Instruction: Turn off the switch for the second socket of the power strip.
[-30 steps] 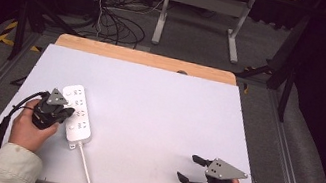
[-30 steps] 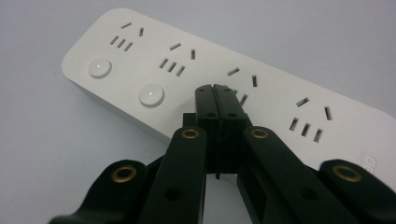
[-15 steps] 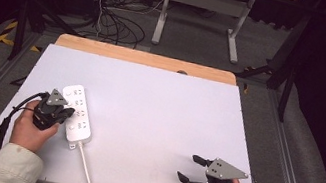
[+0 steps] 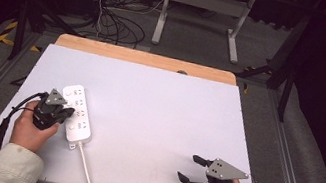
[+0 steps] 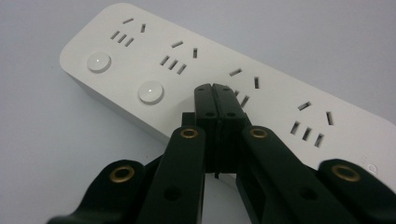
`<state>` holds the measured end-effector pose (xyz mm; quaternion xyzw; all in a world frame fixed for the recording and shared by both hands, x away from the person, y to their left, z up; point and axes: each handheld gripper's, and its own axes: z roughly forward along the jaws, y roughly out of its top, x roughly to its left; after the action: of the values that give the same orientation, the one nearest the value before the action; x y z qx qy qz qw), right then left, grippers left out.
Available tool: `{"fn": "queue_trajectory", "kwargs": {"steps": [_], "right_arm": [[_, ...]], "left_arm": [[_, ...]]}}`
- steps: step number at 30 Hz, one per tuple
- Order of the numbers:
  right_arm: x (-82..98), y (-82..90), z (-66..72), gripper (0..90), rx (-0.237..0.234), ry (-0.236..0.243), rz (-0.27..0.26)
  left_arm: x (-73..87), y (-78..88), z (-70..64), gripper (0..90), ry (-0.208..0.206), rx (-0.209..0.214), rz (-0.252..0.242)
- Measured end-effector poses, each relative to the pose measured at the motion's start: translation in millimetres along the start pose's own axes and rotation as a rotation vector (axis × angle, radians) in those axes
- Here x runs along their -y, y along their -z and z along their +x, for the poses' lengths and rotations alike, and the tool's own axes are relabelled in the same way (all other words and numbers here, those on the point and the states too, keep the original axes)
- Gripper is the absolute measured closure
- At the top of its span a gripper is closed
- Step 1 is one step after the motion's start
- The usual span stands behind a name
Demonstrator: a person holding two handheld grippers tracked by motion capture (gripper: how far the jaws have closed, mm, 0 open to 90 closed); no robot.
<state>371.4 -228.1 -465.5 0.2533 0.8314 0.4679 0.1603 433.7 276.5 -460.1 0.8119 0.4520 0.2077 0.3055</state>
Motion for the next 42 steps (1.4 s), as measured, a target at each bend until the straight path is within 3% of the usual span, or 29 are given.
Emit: {"fn": "queue_trajectory", "kwargs": {"steps": [19, 33, 34, 36, 39, 42], "right_arm": [[0.0, -0.3, 0.6, 25.4, -0.001, 0.003, 0.001], [0.3, -1.1, 0.9, 25.4, -0.003, 0.003, 0.008], [0.4, -1.3, 0.8, 25.4, -0.004, 0.001, 0.006], [0.5, -1.7, 0.7, 25.4, -0.005, 0.000, 0.009], [0.6, -2.1, 0.1, 25.4, -0.005, 0.000, 0.011], [0.6, -2.3, -0.5, 25.4, -0.003, -0.001, 0.012]], "left_arm": [[0.8, -0.2, -0.2, 90.0, 0.010, -0.009, -0.005], [1.0, -0.2, 3.2, 90.0, 0.032, 0.013, -0.002], [0.5, 0.9, 3.4, 90.0, 0.051, 0.009, 0.003], [-2.1, 4.6, 4.1, 90.0, 0.045, -0.030, 0.015], [-3.9, 15.0, 3.8, 90.0, 0.058, 0.003, -0.054], [-9.9, 26.8, 0.7, 89.9, 0.048, 0.017, -0.082]]}}
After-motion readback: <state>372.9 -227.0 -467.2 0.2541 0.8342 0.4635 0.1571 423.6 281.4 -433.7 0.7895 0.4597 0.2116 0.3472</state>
